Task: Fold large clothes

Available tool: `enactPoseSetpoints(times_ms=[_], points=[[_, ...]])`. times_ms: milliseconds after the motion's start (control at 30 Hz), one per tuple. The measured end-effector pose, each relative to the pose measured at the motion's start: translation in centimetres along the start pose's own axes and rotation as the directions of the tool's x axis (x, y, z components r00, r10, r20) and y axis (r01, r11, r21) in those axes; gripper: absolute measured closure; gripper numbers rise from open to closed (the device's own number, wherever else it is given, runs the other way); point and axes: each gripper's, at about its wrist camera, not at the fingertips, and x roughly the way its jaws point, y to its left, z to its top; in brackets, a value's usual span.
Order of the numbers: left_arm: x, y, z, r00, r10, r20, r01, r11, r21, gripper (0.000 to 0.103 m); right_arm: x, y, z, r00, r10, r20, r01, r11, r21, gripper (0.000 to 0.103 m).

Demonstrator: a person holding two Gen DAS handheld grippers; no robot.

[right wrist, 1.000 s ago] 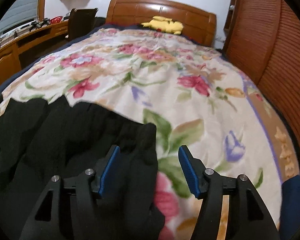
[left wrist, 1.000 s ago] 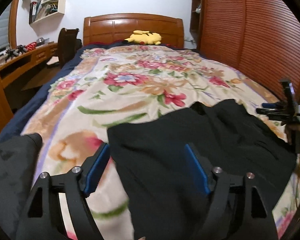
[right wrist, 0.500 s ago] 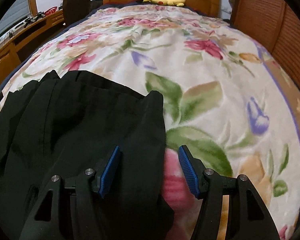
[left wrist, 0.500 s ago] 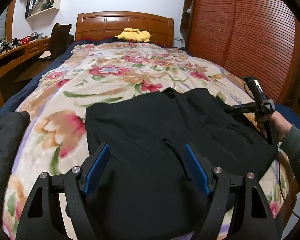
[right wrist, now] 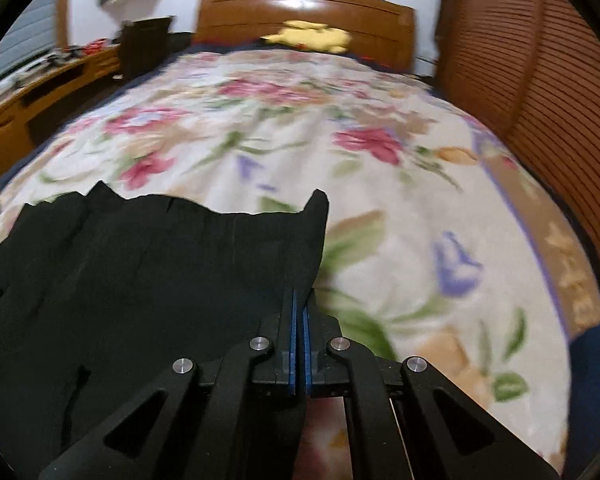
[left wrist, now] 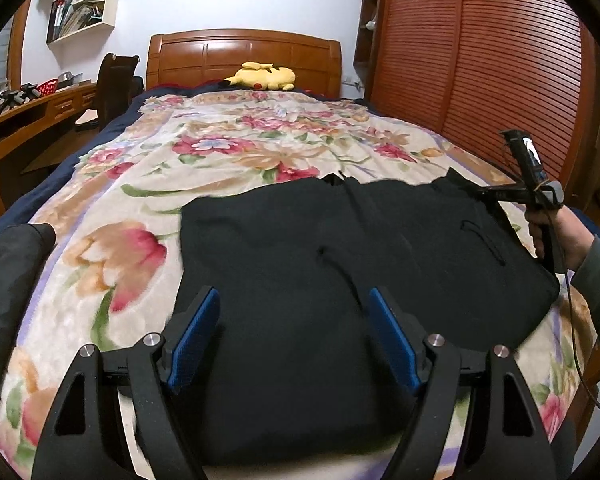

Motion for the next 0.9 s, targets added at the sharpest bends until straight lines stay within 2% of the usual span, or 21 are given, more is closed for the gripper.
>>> enactPoseSetpoints(times_ms=[67,200,267,367,433,500,533,600,733,900], points=[[0.0,-0.3,-0.2,1.000,0.010,-0.005,-0.009,1.000,0.016,0.025,0.3,0.0,-0.2,0.999,-0.033,-0.011,0.033,0.999,-0.007,0.101],[-0.3,-1.1,-0.5,1.000,0.026,-0.005,-0.026,0.999,0.047,0.025,-0.9,0.4,-0.5,1.000,-0.020,0.002,0.020,1.000,-0.004,0.101],[-0.4,-1.2,-0.5,1.000,0.020,-0.004,-0.020,0.999,0.048,0.025,-1.8,0.5,-0.8,1.000,-0.024,0.011,0.024,1.000,-0.011,0.096],[-0.7,-1.4,-0.5,1.000,0.014,-0.003,-0.014,0.999,0.052,0.025,-3.5,1.9,-1.6,1.000,-0.003,0.001,0.003,0.999,-0.041,0.094],[-0.8,-1.6,-0.5,1.000,0.010,-0.002,-0.010,0.998,0.056,0.025,-4.6,2.1,-2.4,1.000,0.003,0.004,-0.002,0.997,-0.071,0.085],[-0.8,-1.9,-0.6,1.000,0.003,-0.002,-0.003,0.998,0.060,0.025,-5.6,2.5,-3.5,1.000,0.021,0.008,-0.020,0.997,-0.081,0.069],[-0.8,-2.0,-0.6,1.000,0.001,-0.002,-0.001,0.998,0.062,0.025,-6.1,2.7,-3.8,0.999,0.038,0.012,-0.037,0.996,-0.080,0.066],[-0.9,-2.2,-0.5,1.000,-0.002,0.000,0.002,0.998,0.064,0.025,-7.3,3.2,-4.6,0.997,0.064,0.033,-0.061,0.994,-0.093,0.052],[-1.1,-2.4,-0.6,1.000,-0.006,0.003,0.006,0.998,0.063,0.025,-9.3,5.5,-5.9,0.995,0.076,0.063,-0.065,0.984,-0.165,0.049],[-1.3,-2.4,-0.7,1.000,-0.003,0.003,0.003,0.998,0.066,0.025,-10.4,8.4,-7.2,0.990,0.134,0.039,-0.122,0.967,-0.224,0.049]])
